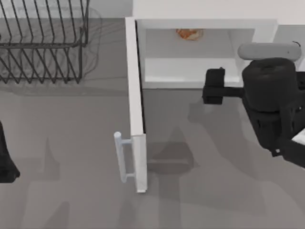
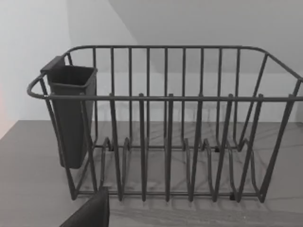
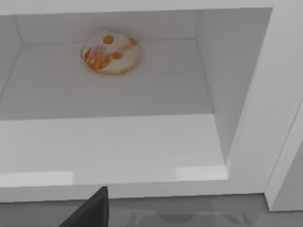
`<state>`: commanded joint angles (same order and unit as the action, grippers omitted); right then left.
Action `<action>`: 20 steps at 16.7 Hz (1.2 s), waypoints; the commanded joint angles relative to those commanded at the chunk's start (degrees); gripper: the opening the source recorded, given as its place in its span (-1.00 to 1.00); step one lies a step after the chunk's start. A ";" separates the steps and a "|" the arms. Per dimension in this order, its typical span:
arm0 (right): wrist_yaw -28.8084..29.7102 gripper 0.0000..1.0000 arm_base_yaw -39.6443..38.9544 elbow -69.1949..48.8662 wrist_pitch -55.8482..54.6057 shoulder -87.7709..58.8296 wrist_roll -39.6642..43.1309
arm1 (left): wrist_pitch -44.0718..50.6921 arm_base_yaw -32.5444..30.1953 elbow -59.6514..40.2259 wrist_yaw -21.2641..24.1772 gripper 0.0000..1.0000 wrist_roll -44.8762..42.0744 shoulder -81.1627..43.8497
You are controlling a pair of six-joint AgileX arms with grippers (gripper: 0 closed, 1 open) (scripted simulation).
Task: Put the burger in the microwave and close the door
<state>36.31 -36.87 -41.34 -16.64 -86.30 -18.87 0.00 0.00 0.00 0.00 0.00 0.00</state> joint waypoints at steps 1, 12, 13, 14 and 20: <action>-3.30 1.00 2.27 3.70 0.65 5.04 0.79 | 0.00 0.00 0.00 0.00 1.00 0.00 0.00; -32.36 1.00 29.41 37.52 12.81 72.15 14.04 | 0.00 0.00 0.00 0.00 1.00 0.00 0.00; -33.56 1.00 31.29 38.72 13.79 75.94 15.21 | 0.00 0.00 0.00 0.00 1.00 0.00 0.00; -34.53 1.00 32.96 39.64 14.66 79.14 16.27 | 0.00 0.00 0.00 0.00 1.00 0.00 0.00; -36.31 1.00 36.87 41.34 16.64 86.30 18.87 | 0.00 0.00 0.00 0.00 1.00 0.00 0.00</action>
<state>0.00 0.00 0.00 0.00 0.00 0.00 0.00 0.00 0.00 0.00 0.00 0.00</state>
